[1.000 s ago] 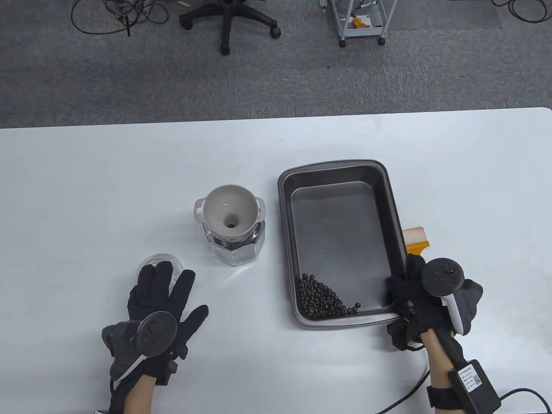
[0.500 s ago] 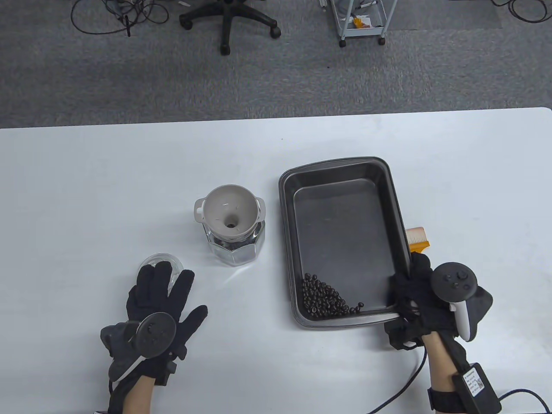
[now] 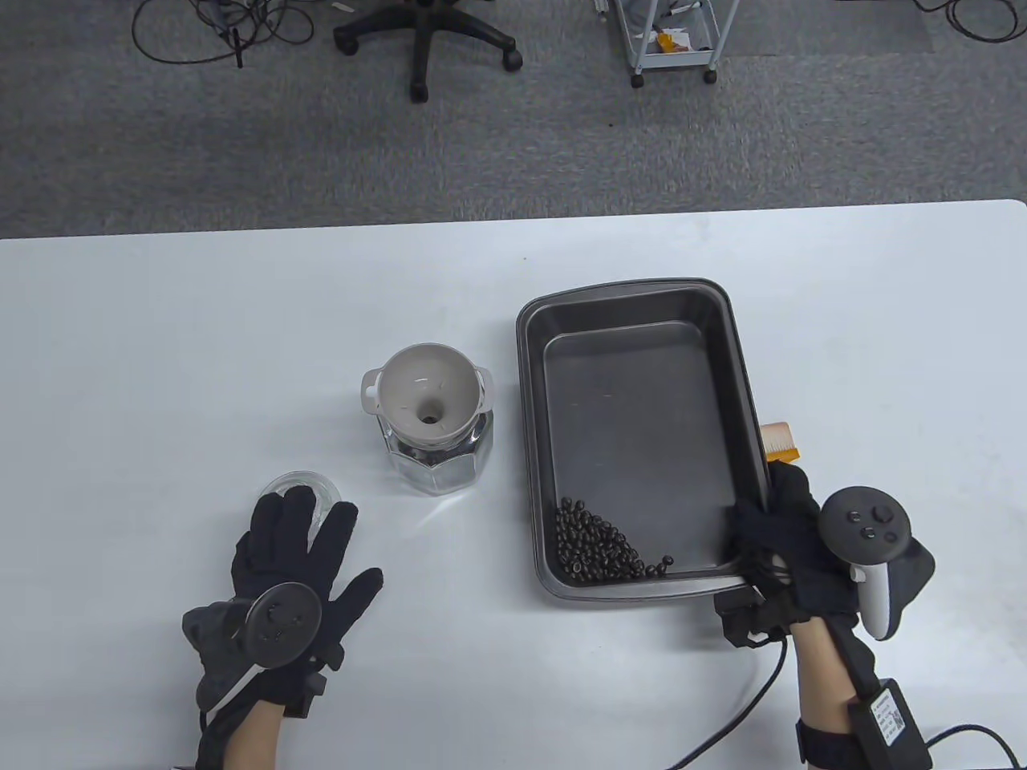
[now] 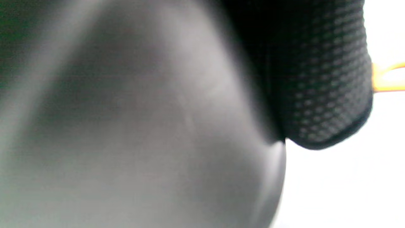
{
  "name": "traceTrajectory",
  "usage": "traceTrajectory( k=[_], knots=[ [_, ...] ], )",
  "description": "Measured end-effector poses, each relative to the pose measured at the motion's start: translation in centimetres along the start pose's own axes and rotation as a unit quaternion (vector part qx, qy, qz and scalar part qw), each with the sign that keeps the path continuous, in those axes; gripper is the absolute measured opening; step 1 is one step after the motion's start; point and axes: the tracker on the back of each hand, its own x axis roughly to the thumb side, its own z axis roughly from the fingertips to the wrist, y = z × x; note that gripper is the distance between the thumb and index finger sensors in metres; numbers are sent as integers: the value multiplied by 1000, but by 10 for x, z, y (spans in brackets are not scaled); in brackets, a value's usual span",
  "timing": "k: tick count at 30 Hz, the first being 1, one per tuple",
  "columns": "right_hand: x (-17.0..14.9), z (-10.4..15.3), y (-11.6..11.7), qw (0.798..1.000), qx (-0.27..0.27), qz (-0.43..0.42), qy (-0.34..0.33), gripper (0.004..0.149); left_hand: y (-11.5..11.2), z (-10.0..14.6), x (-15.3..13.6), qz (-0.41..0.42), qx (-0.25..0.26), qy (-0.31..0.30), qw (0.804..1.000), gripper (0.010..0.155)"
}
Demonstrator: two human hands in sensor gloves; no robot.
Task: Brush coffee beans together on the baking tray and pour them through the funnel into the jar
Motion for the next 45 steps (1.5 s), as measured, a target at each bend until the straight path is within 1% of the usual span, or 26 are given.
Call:
traceTrajectory(
  k=[5,10,17,29,37,45],
  knots=[
    [8,6,-9,1000,-8,-9,-1,52,0,0,0,3,-2,-1,1000,80],
    [25,12,-22,1000,-19,-7,-5,52,2,-2,2,3,1,-7,1000,80],
    [49,13,-41,999,-34,-11,-4,52,4,1,-1,4,6,-5,1000,80],
    [70,16,-68,999,-50,11,3,51,6,0,-2,15,10,-8,1000,80],
    [85,21,-80,998,-58,3,-2,51,6,0,-1,20,9,-9,1000,80],
    [118,23,-87,997,-69,0,-19,51,4,1,1,16,4,-14,1000,80]
  ],
)
